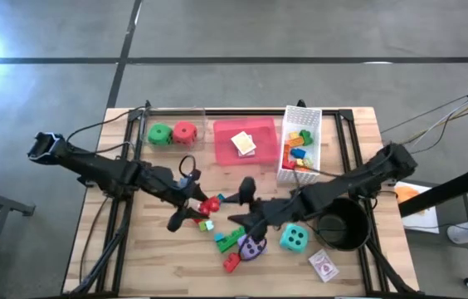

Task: Pick & Place Toys
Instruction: Put the top large red game piece into the white bin

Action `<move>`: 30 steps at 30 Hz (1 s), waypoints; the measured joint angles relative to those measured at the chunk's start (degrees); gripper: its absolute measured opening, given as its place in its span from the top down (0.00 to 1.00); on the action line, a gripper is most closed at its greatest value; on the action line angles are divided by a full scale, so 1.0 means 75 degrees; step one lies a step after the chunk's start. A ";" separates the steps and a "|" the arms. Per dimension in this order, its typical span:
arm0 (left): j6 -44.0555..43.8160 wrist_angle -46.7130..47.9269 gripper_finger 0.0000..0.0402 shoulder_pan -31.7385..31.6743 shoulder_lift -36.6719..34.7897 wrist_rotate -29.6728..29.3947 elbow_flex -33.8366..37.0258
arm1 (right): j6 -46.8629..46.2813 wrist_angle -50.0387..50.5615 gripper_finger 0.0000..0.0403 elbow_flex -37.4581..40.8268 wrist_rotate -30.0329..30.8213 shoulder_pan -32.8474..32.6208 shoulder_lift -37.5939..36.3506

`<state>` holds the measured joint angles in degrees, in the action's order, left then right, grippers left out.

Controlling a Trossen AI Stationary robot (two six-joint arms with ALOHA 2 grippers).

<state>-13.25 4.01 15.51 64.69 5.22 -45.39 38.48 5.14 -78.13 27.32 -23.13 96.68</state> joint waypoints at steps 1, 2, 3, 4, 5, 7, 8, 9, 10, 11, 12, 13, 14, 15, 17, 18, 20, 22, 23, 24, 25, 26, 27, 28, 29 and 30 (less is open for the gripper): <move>0.0016 -0.0013 0.51 0.0000 0.0000 0.0072 0.0000 | 0.0155 -0.0086 0.28 -0.0106 0.0116 -0.0049 0.0144; 0.0077 0.0002 0.51 0.0000 0.0001 0.0147 0.0004 | 0.0271 -0.0260 0.28 -0.0250 0.0175 -0.0085 0.0265; 0.0138 0.0009 0.51 0.0000 0.0004 0.0251 0.0012 | 0.0324 -0.0354 0.28 -0.0356 0.0153 -0.0100 0.0334; 0.0167 0.0001 0.51 0.0000 0.0016 0.0332 0.0012 | 0.0330 -0.0322 0.28 -0.0461 0.0144 -0.0108 0.0408; 0.0181 -0.0020 0.51 0.0000 0.0026 0.0386 0.0012 | 0.0328 -0.0342 0.28 -0.0603 0.0137 -0.0104 0.0480; 0.0186 -0.0020 0.51 0.0000 0.0041 0.0454 0.0012 | 0.0334 -0.0323 0.28 -0.0773 0.0127 -0.0099 0.0607; 0.0201 -0.0066 0.51 0.0006 0.0049 0.0454 0.0012 | 0.0360 -0.0267 0.28 -0.0838 0.0127 -0.0096 0.0665; 0.0201 -0.0091 0.51 0.0006 0.0050 0.0455 0.0012 | 0.0387 -0.0279 0.28 -0.0920 0.0115 -0.0090 0.0741; 0.0201 -0.0126 0.51 0.0006 0.0050 0.0458 0.0012 | 0.0433 -0.0279 0.28 -0.0952 0.0067 -0.0088 0.0768; 0.0201 -0.0198 0.51 0.0006 0.0048 0.0474 0.0012 | 0.0492 -0.0233 0.28 -0.0958 0.0021 -0.0088 0.0782; 0.0201 -0.0231 0.51 0.0010 0.0047 0.0487 0.0012 | 0.0523 -0.0261 0.28 -0.0994 -0.0149 -0.0083 0.0807; 0.0201 -0.0241 0.51 0.0012 0.0047 0.0523 0.0012 | 0.0524 -0.0322 0.28 -0.1010 -0.0354 -0.0073 0.0814; 0.0201 -0.0281 0.51 0.0012 0.0047 0.0575 0.0012 | 0.0522 -0.0301 0.28 -0.1006 -0.0482 -0.0067 0.0814; 0.0207 -0.0300 0.51 0.0012 0.0047 0.0636 0.0012 | 0.0515 -0.0306 0.28 -0.1005 -0.0515 -0.0067 0.0818; 0.0281 -0.0338 0.51 0.0012 0.0047 0.0762 0.0012 | 0.0507 -0.0306 0.28 -0.0988 -0.0526 -0.0067 0.0832; 0.0318 -0.0394 0.51 0.0012 0.0047 0.0836 0.0012 | 0.0506 -0.0308 0.28 -0.0981 -0.0526 -0.0059 0.0832; 0.0348 -0.0505 0.51 0.0013 0.0047 0.0941 0.0012 | 0.0507 -0.0319 0.28 -0.0999 -0.0520 -0.0035 0.0832; 0.0350 -0.0651 0.51 0.0020 0.0047 0.1056 0.0012 | 0.0521 -0.0331 0.28 -0.1010 -0.0523 0.0006 0.0832; 0.0355 -0.0679 0.51 0.0020 0.0047 0.1125 0.0012 | 0.0522 -0.0331 0.28 -0.1010 -0.0523 0.0026 0.0832; 0.0377 -0.0706 0.51 0.0023 0.0047 0.1157 0.0012 | 0.0521 -0.0330 0.28 -0.1010 -0.0530 0.0053 0.0832; 0.0379 -0.0715 0.51 0.0025 0.0047 0.1173 0.0012 | 0.0505 -0.0328 0.28 -0.1010 -0.0572 0.0075 0.0832; 0.0382 -0.0724 0.51 0.0026 0.0047 0.1174 0.0012 | 0.0493 -0.0329 0.28 -0.1010 -0.0676 0.0109 0.0832; 0.0384 -0.0740 0.51 0.0026 0.0047 0.1174 0.0012 | 0.0490 -0.0338 0.28 -0.1010 -0.0809 0.0135 0.0832; 0.0399 -0.0744 0.51 0.0026 0.0047 0.1174 0.0012 | 0.0489 -0.0346 0.29 -0.1010 -0.0929 0.0160 0.0832; 0.0399 -0.0746 0.51 0.0026 0.0047 0.1174 0.0012 | 0.0489 -0.0349 0.29 -0.1010 -0.1028 0.0178 0.0832; 0.0399 -0.0756 0.51 0.0026 0.0047 0.1174 0.0012 | 0.0475 -0.0361 0.30 -0.1010 -0.1074 0.0198 0.0832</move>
<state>-10.26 -1.65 15.70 65.04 14.02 -45.30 42.04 2.43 -85.71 19.26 -21.65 102.91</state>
